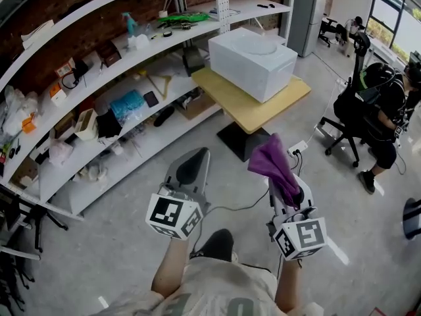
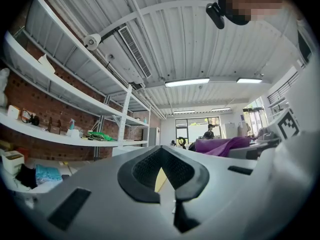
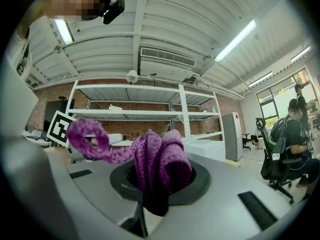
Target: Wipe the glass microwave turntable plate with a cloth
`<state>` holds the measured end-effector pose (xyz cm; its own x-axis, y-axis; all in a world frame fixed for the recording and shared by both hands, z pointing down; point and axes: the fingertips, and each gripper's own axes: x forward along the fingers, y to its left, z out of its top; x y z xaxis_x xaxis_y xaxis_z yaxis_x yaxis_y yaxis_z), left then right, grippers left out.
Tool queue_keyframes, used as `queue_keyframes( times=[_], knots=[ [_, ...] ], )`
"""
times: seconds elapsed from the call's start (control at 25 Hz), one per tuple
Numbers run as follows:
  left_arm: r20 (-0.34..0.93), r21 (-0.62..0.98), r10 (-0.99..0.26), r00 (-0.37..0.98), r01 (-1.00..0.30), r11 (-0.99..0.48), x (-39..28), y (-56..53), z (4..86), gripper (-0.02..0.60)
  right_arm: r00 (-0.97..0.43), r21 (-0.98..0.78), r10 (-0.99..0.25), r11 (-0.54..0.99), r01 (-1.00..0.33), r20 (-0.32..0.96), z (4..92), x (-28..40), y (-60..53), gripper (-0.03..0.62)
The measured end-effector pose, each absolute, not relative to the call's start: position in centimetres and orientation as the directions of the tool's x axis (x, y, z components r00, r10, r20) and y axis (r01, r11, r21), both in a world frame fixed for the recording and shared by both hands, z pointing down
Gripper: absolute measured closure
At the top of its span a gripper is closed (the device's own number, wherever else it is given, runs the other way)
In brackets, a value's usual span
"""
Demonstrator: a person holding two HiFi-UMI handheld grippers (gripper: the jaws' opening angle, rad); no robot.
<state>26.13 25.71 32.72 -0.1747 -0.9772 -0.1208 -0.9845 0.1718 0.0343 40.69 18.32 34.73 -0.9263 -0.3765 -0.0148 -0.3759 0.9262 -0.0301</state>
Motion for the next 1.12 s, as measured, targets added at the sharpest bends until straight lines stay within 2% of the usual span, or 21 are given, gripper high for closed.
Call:
queue_keyframes(
  times=[0.32,0.64,1.12],
  knots=[
    [-0.124,0.024,-0.975,-0.182,-0.983,0.180,21.7,22.0,33.0,0.580,-0.929,-0.036,-0.369,0.929,-0.369,0.007,35.4,36.1,14.4,0.528],
    [-0.116,0.051,-0.979,-0.168,-0.985,0.163,9.9,15.9,34.4,0.580,-0.923,-0.018,-0.382,0.923,-0.383,0.046,36.7,25.2,9.0,0.528],
    [-0.110,0.019,-0.993,0.045,-0.999,-0.047,-6.3,1.5,31.3,0.580,-0.836,-0.028,-0.549,0.835,-0.549,0.003,33.1,9.9,-2.6,0.528]
  ],
)
